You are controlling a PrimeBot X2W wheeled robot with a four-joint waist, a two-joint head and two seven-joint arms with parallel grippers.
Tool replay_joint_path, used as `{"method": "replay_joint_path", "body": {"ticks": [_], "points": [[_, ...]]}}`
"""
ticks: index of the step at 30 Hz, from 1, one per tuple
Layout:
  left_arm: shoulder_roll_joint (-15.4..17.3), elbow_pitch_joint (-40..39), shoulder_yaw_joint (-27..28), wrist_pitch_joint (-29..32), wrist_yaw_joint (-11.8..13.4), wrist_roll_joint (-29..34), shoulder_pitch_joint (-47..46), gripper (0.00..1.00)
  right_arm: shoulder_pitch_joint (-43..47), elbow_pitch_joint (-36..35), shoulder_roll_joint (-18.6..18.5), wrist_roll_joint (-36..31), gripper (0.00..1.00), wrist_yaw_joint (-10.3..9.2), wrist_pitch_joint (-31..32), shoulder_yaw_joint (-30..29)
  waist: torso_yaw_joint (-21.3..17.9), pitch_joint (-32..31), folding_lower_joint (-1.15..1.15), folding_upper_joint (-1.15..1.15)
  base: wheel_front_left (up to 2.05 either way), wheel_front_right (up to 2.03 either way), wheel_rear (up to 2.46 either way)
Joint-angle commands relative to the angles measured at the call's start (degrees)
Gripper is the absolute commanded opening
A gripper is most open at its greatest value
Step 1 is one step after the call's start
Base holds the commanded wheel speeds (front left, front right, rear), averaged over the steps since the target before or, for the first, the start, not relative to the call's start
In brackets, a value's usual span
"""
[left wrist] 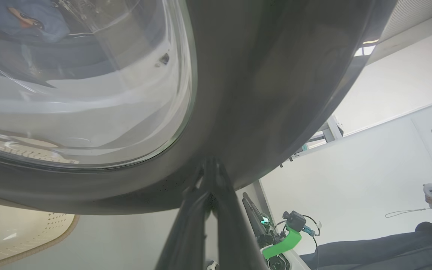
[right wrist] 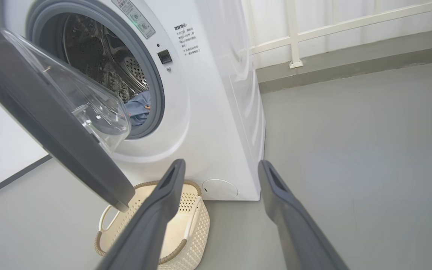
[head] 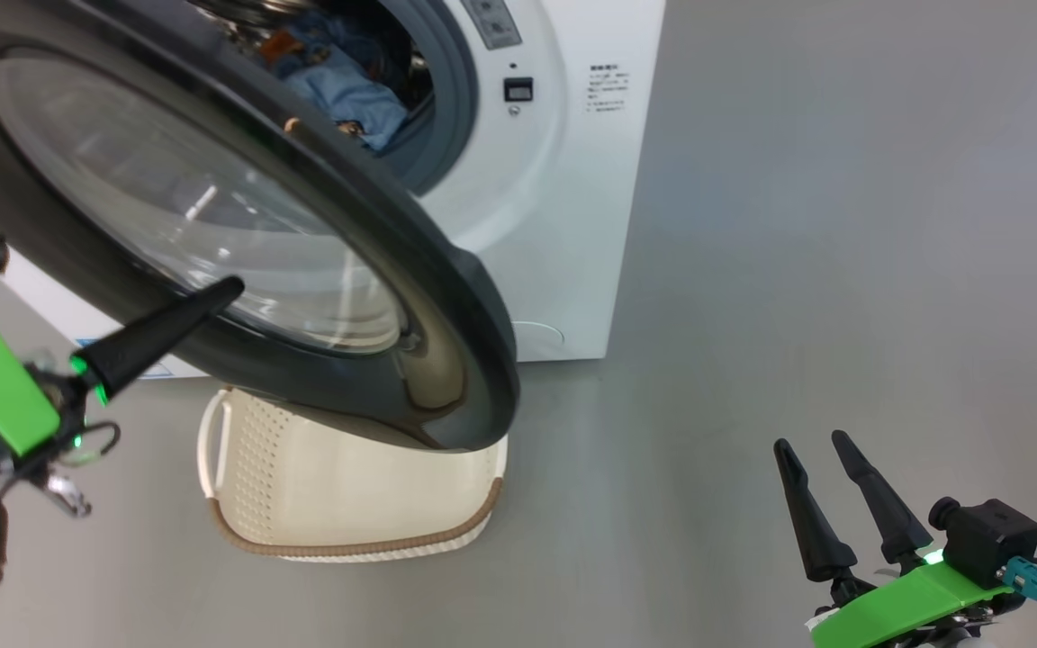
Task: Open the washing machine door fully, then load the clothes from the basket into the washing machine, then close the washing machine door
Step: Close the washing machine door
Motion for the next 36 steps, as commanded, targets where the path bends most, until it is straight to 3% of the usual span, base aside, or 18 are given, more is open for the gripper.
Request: {"method": "replay_joint_path", "body": {"ticks": [1,3,5,7,14,22,36], "points": [[3.2,-1.8,2.9,-1.0,-0.4,0.0,0.3,0.24,0.3,-1.2,-0.9,-0.6,1.0,0.09,-0.3,1.3,1.0,-1.0,0.0,0.0,0.0,0.0,0.0],[3.5,-1.9,3.2,-2.1,-0.4,-0.1,2.2,0.42,0.6,-1.1,-1.2,-0.4,1.0,0.09,-0.3,1.3,1.5,-1.4,0.0,0.0,0.0,0.0,0.0],[3.7,-1.9,3.5,-3.3,-0.4,-0.1,4.1,0.76,0.9,-1.0,-1.4,-0.3,1.0,0.09,-0.3,1.4,1.9,-1.8,0.0,0.0,0.0,0.0,0.0],[4.1,-2.1,3.6,-4.6,-0.4,0.2,6.1,1.0,1.2,-1.0,-1.5,-0.2,1.0,0.09,-0.3,1.5,2.2,-2.2,0.0,0.0,0.0,0.0,0.0],[5.2,-2.2,3.3,-11.4,-0.4,2.1,12.9,1.0,1.9,-0.8,-1.9,0.0,1.0,0.09,-0.3,1.7,2.6,-3.1,0.0,0.0,0.0,0.0,0.0],[6.0,-1.7,0.1,-23.7,-0.4,4.1,19.8,1.0,2.5,-0.7,-2.3,0.3,1.0,0.09,-0.3,1.3,2.1,-3.5,0.0,0.0,0.0,0.0,0.0],[8.2,0.8,-8.6,-45.1,-0.4,6.8,26.6,1.0,3.2,-0.8,-2.5,0.3,1.0,0.09,-0.3,0.0,-0.9,-3.6,0.0,0.0,0.0,0.0,0.0]]}}
